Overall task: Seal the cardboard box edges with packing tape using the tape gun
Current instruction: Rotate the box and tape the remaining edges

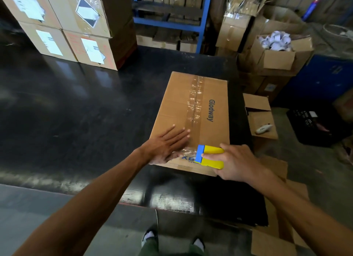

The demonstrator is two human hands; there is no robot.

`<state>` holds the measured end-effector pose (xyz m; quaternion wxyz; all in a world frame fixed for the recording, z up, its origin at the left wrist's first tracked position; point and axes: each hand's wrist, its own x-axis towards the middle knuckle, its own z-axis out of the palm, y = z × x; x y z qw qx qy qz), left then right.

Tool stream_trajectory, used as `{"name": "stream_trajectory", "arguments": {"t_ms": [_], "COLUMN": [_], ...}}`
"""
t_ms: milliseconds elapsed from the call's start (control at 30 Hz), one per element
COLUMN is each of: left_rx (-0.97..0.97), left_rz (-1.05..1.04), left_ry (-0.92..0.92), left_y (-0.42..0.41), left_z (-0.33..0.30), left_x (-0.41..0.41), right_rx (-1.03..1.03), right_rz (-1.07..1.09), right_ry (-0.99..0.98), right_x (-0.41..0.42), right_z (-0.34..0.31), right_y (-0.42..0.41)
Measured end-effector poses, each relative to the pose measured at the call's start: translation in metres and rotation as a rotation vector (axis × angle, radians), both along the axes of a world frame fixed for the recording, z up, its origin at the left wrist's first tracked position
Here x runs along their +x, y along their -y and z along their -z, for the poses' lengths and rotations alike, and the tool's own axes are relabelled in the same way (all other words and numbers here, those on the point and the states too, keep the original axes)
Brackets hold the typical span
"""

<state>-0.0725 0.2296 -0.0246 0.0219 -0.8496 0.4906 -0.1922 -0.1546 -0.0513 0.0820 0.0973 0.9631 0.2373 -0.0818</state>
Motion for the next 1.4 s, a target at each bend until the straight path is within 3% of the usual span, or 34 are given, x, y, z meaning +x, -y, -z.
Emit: {"name": "stream_trajectory", "arguments": {"t_ms": [367,1000,1233,1400], "left_rx": [-0.032,0.058,0.055,0.092], "left_rz": [0.043,0.019,0.030,0.012], "left_ry": [-0.017,-0.077,-0.077,-0.102], "left_y": [0.032,0.033,0.102,0.103], "left_z": [0.021,0.016,0.016,0.025], "left_x": [0.004,0.002,-0.010,-0.004], "right_rx": [0.175,0.227,0.278,0.263], "right_rz": [-0.051,-0.017,-0.058,-0.081], "right_ry": [0.061,-0.018,0.015,0.031], "right_x": [-0.010,-0.021,-0.015,-0.015], "right_z": [0.011,0.015,0.016,0.020], "right_y": [0.004,0.088,0.093,0.098]}}
